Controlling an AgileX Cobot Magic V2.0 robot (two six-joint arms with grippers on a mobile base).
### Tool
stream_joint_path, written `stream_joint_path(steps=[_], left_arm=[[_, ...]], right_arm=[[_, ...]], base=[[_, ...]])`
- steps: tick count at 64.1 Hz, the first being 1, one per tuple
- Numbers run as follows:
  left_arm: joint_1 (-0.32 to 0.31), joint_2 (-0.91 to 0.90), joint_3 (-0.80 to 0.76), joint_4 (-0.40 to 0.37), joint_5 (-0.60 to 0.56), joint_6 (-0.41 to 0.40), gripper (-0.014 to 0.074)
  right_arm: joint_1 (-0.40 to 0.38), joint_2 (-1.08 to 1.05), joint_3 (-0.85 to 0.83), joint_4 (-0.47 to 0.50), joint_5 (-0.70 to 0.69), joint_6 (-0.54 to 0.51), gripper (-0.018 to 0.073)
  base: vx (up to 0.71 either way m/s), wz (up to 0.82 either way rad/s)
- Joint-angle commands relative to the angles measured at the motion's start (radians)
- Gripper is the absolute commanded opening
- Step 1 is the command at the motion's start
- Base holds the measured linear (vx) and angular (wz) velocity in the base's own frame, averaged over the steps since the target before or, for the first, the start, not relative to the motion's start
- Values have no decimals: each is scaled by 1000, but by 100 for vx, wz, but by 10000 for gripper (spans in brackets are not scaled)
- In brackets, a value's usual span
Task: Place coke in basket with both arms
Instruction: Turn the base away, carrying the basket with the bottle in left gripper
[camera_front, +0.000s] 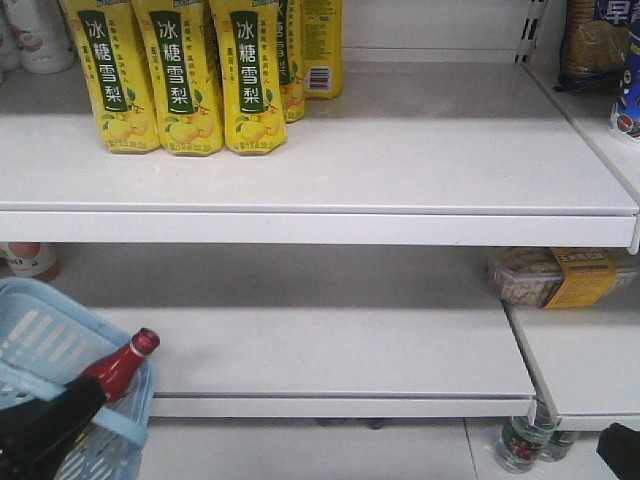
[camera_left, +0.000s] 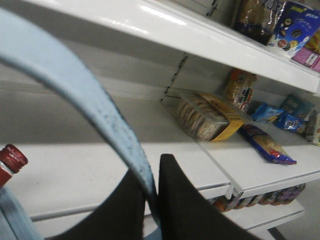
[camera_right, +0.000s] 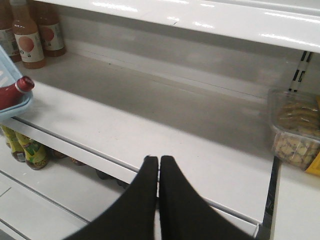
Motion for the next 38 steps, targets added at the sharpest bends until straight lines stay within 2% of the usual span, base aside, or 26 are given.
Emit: stream_joint_path(steps=[1, 7, 13, 22, 27, 30, 38], left_arm=[[-4, -81, 31, -54, -79, 134, -6], [-4, -143, 85, -72, -65, 160, -6], [-3, -196, 77, -71, 64, 164, -6], [-3, -256, 82, -74, 208, 239, -6], [6, -313, 82, -85, 244, 309, -6], [29, -354, 82, -117, 248, 367, -6], [121, -473, 82, -225, 246, 529, -6]], right_arm=[[-4, 10, -24, 20, -65, -3, -5], [-4, 10, -24, 20, -65, -3, -5], [-4, 10, -24, 20, -64, -3, -5], [-4, 10, -24, 20, -64, -3, -5], [-4, 10, -24, 20, -64, -3, -5], [-4, 10, -24, 20, -64, -3, -5], [-4, 10, -24, 20, -64, -3, -5]], base=[[0, 0], [0, 0], [0, 0], [0, 0], [0, 0], [0, 0], [0, 0]])
